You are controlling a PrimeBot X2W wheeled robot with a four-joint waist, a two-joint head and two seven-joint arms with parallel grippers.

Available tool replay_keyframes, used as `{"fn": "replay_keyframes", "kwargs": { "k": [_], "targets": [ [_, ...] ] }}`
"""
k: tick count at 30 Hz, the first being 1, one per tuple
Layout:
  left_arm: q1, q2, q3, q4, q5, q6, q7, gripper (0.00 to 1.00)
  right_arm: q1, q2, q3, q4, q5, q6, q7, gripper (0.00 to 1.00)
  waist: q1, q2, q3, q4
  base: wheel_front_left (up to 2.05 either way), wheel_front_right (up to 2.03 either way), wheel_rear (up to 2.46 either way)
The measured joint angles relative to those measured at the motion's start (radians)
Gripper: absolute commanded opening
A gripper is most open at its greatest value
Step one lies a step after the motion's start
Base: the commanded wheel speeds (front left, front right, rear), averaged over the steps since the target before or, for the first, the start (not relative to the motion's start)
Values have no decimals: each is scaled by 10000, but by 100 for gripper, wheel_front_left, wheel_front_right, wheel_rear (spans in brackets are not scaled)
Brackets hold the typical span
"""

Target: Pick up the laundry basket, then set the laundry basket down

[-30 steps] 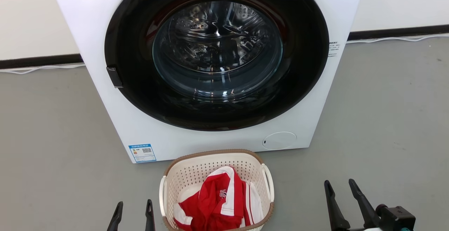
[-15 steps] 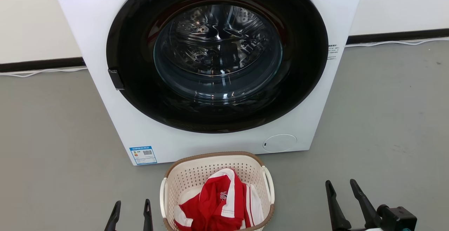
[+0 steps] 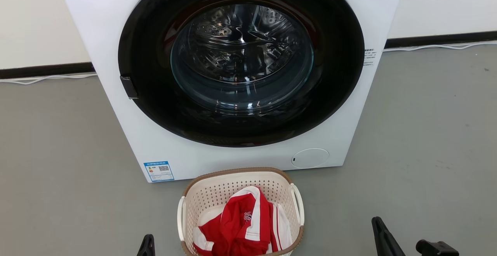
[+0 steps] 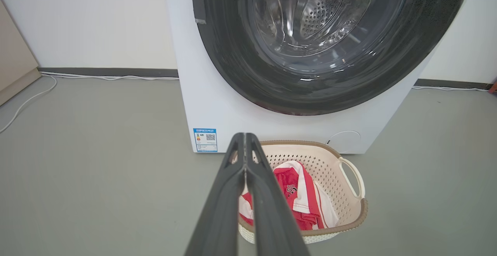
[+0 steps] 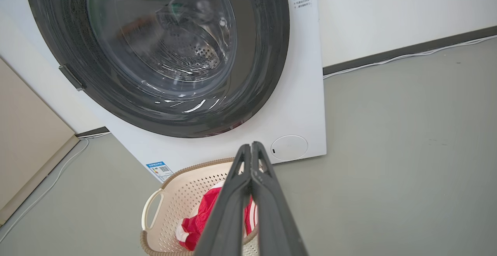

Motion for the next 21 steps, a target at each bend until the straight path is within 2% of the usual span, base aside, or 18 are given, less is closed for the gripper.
{"fn": "replay_keyframes", "kwargs": {
  "k": [21],
  "targets": [
    [-287, 54, 100, 288, -2617, -385, 504, 0, -94, -12, -222, -54, 2351, 0, 550, 0, 0, 0, 58, 48, 0, 0, 0]
  ]
}}
